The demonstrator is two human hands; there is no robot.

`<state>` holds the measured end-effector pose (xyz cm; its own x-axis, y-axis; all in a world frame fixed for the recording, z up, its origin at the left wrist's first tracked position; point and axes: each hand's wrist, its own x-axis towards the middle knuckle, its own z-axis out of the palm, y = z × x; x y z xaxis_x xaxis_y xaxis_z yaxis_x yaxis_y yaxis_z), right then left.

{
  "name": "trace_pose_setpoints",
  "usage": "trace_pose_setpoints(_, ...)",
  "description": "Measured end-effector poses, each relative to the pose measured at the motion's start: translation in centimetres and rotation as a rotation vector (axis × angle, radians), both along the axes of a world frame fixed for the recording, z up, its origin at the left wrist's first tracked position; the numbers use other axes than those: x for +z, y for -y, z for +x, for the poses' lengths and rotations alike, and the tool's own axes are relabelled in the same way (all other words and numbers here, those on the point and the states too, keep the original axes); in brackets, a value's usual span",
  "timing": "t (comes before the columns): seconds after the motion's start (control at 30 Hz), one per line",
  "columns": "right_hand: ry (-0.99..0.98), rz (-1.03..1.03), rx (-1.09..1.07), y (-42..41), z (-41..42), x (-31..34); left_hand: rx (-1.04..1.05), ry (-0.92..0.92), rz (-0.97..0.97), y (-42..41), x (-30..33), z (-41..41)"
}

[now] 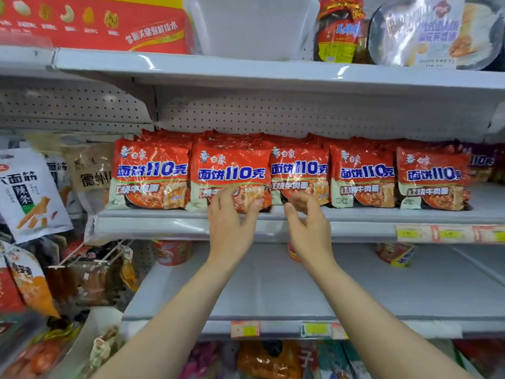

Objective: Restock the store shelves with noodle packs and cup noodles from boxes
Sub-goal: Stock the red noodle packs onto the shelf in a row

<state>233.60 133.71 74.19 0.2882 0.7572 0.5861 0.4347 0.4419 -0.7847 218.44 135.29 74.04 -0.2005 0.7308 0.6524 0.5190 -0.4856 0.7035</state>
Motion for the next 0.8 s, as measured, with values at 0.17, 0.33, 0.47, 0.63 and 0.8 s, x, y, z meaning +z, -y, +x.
trace_pose_setpoints(0.17, -0.074, -0.076, 0.024, 1.6, 5.4, -1.3, -0.230, 0.306, -0.171, 2.6, -2.2, 6.3)
trace_pose_setpoints(0.33, -0.097, -0.201, 0.033, 3.9, 11.9, -3.3, -0.241, 0.383, -0.285, 5.1, -5.2, 12.6)
trace_pose_setpoints(0.47, -0.119, -0.328, 0.049, 6.0, 17.1, -5.9, -0.229, 0.405, -0.396, 6.8, -7.4, 17.6)
trace_pose_setpoints(0.63, -0.096, -0.522, 0.010, 8.6, 23.4, -10.4, -0.189, 0.468, -0.601, 9.9, -11.5, 23.5)
trace_pose_setpoints(0.8, -0.108, -0.675, -0.011, 11.4, 27.7, -15.1, -0.157, 0.518, -0.793, 12.4, -17.1, 26.7)
